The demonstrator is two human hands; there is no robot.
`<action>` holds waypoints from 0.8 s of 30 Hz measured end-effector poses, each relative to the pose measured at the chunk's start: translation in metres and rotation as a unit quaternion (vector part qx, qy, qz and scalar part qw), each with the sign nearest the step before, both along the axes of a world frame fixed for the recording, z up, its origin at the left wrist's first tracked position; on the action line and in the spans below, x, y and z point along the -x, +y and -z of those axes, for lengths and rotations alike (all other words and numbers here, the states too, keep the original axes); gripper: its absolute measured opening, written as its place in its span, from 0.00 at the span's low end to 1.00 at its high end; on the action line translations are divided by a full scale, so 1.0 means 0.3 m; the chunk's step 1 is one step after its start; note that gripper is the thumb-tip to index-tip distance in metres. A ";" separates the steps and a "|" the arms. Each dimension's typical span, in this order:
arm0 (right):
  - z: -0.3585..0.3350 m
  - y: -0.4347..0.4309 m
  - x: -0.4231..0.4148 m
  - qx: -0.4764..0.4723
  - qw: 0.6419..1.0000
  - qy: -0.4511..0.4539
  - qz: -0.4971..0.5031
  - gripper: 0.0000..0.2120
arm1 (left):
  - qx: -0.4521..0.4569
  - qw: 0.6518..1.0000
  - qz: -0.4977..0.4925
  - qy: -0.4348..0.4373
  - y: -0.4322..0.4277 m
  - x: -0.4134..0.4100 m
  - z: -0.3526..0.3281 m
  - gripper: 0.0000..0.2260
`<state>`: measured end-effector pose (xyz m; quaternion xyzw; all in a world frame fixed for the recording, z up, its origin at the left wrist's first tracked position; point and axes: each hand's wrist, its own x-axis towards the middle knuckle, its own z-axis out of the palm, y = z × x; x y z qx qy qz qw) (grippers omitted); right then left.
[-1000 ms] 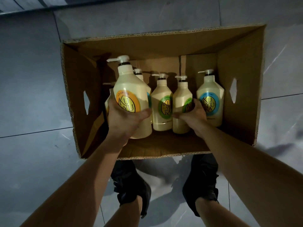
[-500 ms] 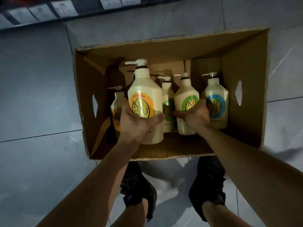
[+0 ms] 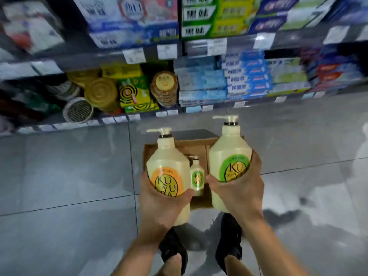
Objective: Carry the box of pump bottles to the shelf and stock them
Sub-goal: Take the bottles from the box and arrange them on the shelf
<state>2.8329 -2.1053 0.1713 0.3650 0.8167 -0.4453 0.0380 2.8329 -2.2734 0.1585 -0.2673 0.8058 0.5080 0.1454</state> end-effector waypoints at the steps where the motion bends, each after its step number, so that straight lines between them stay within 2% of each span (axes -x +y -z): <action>1: -0.115 -0.013 0.008 -0.007 1.000 0.009 0.000 0.44 | 0.001 1.000 -0.007 0.015 -0.006 0.009 -0.107 0.37; 6: -0.614 -0.079 0.025 -0.034 0.999 0.037 -0.015 0.44 | 0.008 0.997 -0.031 0.066 -0.048 0.034 -0.605 0.36; 12: -1.033 -0.112 -0.077 -0.018 0.993 0.094 -0.068 0.45 | 0.023 0.990 -0.075 0.120 -0.115 -0.101 -1.056 0.33; 18: -1.266 -0.102 -0.222 0.032 0.974 0.162 -0.153 0.42 | 0.063 0.973 -0.155 0.161 -0.108 -0.319 -1.271 0.38; 24: -1.385 -0.141 -0.279 0.048 0.951 0.202 -0.227 0.47 | 0.097 0.950 -0.210 0.210 -0.114 -0.447 -1.395 0.40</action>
